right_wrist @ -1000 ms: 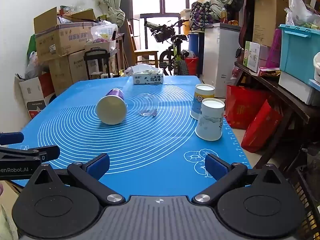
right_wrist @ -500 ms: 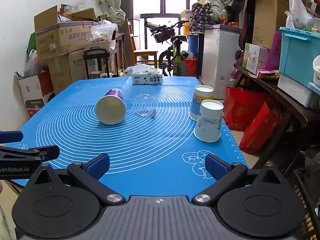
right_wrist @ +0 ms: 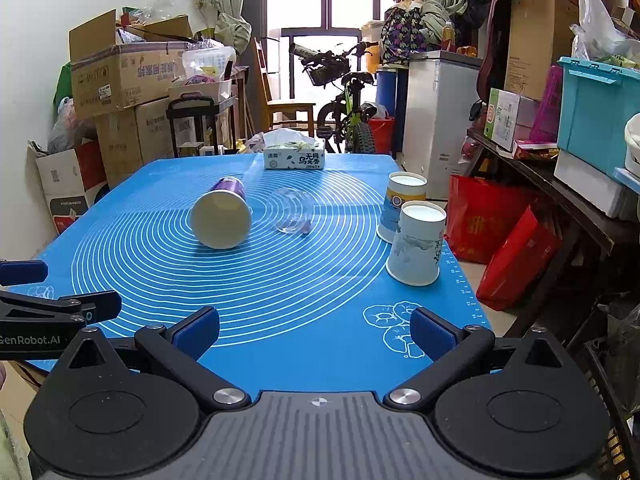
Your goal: Flip cup upside down
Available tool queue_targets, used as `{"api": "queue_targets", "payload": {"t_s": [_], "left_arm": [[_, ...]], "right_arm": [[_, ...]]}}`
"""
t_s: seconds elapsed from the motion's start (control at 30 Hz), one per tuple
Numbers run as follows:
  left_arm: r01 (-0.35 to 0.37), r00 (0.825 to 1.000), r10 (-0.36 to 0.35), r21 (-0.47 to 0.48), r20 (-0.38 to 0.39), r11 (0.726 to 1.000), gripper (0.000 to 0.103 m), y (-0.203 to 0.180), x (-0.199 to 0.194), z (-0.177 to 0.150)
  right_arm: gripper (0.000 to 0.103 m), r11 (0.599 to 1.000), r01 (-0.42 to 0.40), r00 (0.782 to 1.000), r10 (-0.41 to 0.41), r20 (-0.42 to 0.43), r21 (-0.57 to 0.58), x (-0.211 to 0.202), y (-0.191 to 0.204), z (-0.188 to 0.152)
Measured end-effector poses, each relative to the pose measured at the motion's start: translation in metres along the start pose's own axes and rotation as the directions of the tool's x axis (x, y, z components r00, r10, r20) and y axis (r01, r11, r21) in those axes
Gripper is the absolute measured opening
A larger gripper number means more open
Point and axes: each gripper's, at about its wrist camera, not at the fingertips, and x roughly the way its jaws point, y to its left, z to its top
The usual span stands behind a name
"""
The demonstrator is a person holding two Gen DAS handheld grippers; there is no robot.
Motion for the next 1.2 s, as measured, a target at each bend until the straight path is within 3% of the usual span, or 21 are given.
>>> {"api": "queue_targets", "payload": {"t_s": [1.2], "left_arm": [[-0.009, 1.0, 0.01, 0.003, -0.004, 1.0, 0.096, -0.002, 0.0028, -0.0011]], "right_arm": [[0.103, 1.0, -0.001, 1.0, 0.001, -0.017, 0.011, 0.0073, -0.0051, 0.0004]]}}
